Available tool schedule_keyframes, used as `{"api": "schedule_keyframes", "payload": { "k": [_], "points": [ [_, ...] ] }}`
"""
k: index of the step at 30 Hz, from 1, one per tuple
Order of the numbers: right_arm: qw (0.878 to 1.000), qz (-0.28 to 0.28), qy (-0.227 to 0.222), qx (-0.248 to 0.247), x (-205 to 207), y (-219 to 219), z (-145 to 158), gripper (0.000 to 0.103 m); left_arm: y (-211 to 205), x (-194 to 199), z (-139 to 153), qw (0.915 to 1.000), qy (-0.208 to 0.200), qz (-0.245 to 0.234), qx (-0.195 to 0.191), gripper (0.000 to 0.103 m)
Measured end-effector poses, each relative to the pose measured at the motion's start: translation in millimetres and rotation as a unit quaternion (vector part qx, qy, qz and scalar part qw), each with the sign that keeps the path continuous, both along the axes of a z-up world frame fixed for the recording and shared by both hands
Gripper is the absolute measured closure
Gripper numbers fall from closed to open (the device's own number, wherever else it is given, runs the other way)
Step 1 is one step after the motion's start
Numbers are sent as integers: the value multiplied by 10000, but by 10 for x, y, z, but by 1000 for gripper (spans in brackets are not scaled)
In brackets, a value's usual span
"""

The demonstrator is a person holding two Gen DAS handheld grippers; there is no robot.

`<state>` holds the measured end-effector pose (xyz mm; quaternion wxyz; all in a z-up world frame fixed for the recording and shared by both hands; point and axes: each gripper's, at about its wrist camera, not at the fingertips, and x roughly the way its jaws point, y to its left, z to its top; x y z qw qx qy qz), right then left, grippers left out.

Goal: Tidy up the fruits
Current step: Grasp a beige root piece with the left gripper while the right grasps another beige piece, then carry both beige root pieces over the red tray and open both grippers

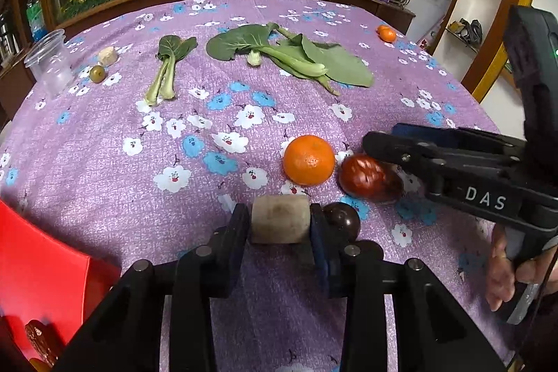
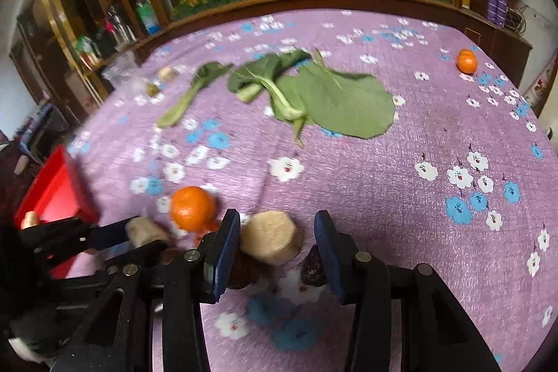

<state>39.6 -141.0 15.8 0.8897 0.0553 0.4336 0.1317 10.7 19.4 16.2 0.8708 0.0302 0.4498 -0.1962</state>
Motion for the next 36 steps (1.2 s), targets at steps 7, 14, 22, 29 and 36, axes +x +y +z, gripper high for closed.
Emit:
{"api": "schedule_keyframes", "payload": {
  "k": [7, 14, 22, 29, 36],
  "points": [
    [9997, 211, -107, -106, -49, 82, -14, 67, 28, -36, 32, 9999, -80, 90, -72, 74],
    [9990, -18, -104, 425, -194, -80, 6, 67, 127, -187, 220, 9990, -283, 276, -222, 74],
    [9965, 2, -357, 752, -455, -32, 322, 67, 593, -478, 491, 9940, -402, 762, -669, 74],
    [9937, 567, -445, 861, -696, 500, 565, 67, 1279, -801, 613, 9833, -531, 1473, -925, 74],
    [9859, 1273, -185, 1074, -826, 1278, 573, 66, 2038, -1093, 566, 9660, -586, 2355, -895, 73]
  ]
}}
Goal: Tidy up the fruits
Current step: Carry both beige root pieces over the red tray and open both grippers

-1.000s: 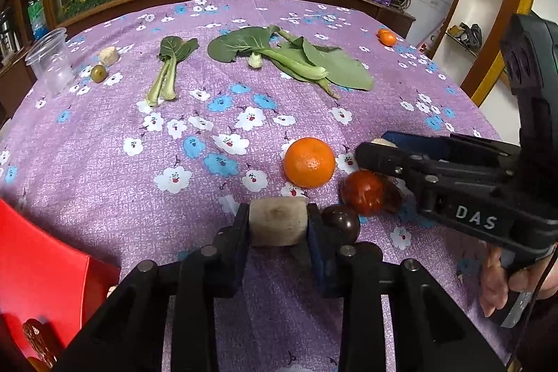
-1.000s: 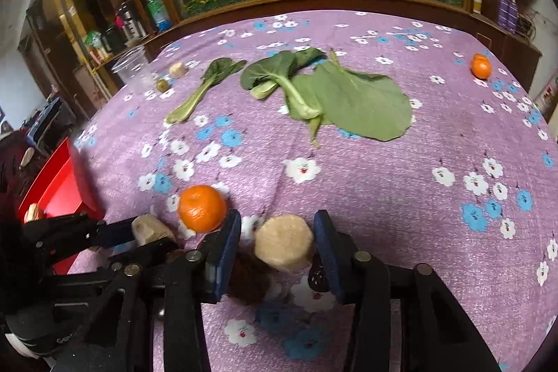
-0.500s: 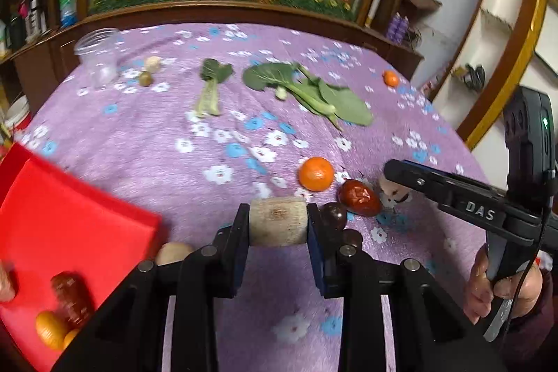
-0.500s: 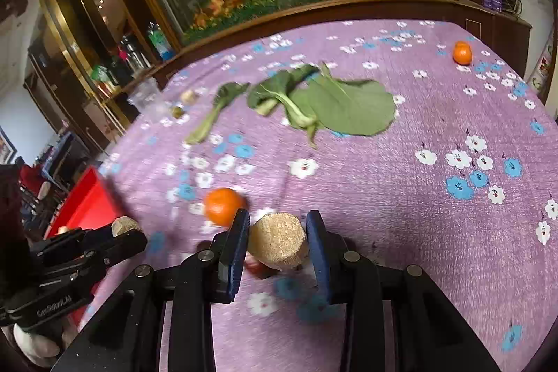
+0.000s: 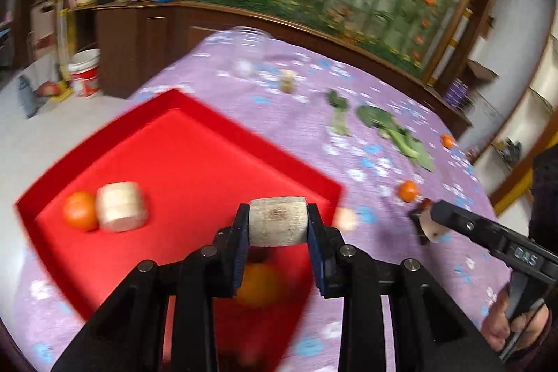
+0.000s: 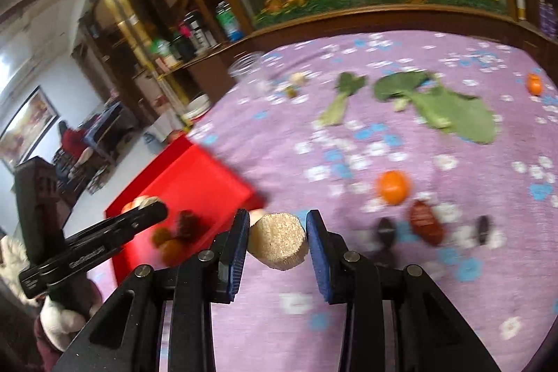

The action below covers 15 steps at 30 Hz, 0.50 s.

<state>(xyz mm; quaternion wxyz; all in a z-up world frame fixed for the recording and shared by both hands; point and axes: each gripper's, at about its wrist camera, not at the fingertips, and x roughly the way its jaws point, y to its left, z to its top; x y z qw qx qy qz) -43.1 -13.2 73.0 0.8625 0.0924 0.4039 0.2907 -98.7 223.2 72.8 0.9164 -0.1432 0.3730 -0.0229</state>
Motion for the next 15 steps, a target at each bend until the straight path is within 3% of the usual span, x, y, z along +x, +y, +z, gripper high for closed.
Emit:
{"api": "schedule_keyframes", "payload": {
  "k": [8, 15],
  "points": [
    [9974, 680, 174, -131, -27, 828, -138, 66, 530, -116, -163, 9974, 206, 686, 69, 73],
    [9969, 626, 172, -449, 149, 1122, -301, 66, 610, -100, -237, 9968, 278, 748, 37, 73]
  ]
}}
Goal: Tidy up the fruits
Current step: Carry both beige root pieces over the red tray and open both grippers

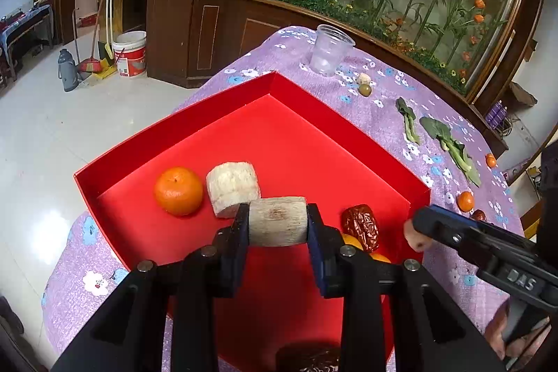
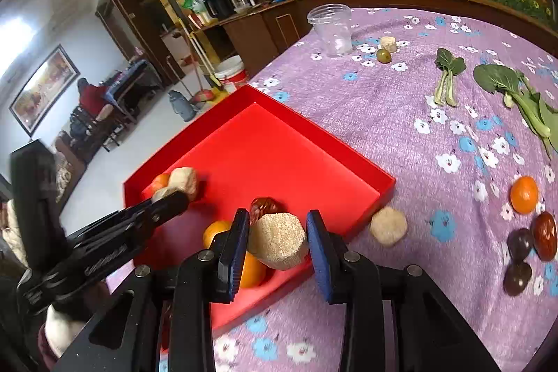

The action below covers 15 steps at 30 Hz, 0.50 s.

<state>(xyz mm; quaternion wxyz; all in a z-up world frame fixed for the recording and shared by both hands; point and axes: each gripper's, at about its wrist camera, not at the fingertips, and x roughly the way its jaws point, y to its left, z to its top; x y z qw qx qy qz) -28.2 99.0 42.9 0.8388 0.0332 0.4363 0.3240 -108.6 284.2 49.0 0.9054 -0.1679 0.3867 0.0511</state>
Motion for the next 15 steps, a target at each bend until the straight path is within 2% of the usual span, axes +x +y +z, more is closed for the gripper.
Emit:
{"api": "schedule_keyframes", "payload": {
  "k": [5, 6, 8, 15],
  "points": [
    [9999, -51, -108, -35, 40, 61, -9, 65, 36, -41, 10, 9999, -76, 88, -69, 71],
    [9999, -52, -115, -5, 46, 66, -3, 65, 42, -51, 20, 9999, -101, 99, -84, 68],
    [9998, -72, -168, 5, 46, 76, 19, 62, 57, -79, 46, 9998, -153, 123, -94, 56],
    [9990, -284, -327, 136, -43, -98, 163, 54, -8, -175, 171, 9994, -313, 104, -65, 53]
  ]
}}
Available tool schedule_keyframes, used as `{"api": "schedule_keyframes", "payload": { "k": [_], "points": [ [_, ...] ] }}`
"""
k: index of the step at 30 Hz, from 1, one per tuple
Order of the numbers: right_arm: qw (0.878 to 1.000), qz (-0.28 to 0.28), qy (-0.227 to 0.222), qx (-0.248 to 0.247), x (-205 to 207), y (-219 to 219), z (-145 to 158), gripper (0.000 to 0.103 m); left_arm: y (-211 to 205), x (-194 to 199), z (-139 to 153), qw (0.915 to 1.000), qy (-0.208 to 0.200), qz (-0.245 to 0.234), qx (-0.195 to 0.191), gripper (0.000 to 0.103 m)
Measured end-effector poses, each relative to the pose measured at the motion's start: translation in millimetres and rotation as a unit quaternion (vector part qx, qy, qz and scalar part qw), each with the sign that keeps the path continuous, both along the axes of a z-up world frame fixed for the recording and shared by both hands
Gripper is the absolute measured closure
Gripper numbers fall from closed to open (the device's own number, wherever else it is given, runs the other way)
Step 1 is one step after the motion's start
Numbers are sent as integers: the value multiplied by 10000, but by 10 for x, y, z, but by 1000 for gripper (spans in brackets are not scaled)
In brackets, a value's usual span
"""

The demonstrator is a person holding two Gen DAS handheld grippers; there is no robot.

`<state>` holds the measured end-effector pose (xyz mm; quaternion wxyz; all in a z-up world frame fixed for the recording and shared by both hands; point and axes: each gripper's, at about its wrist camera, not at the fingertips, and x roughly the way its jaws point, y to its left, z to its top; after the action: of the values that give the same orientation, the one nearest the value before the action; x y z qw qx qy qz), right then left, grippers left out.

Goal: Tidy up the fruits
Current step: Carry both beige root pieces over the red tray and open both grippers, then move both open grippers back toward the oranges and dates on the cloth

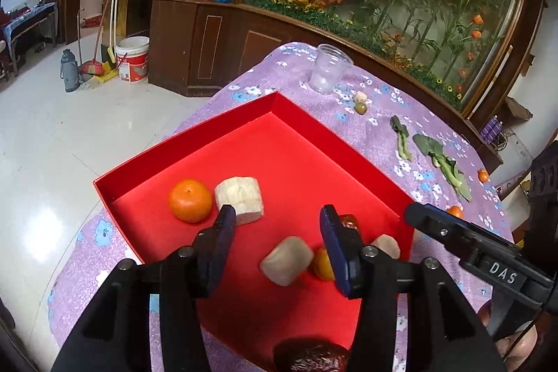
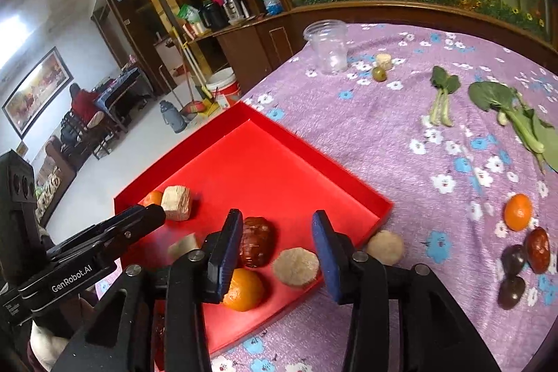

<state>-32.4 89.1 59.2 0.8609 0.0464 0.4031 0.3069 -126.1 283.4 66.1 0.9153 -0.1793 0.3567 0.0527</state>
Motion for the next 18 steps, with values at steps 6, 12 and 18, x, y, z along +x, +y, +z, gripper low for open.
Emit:
{"api": "schedule_keyframes", "payload": {
  "k": [6, 12, 18],
  "points": [
    [9993, -332, -127, 110, -159, -293, 97, 51, -269, -63, 161, 9984, -142, -50, 547, 41],
    [9971, -721, -259, 31, -361, -599, 100, 45, -634, -147, 298, 9917, -251, -175, 1246, 29],
    [9946, -995, -288, 42, -482, -905, 101, 42, -994, -183, 360, 9832, -254, -442, 1751, 29]
  ]
}}
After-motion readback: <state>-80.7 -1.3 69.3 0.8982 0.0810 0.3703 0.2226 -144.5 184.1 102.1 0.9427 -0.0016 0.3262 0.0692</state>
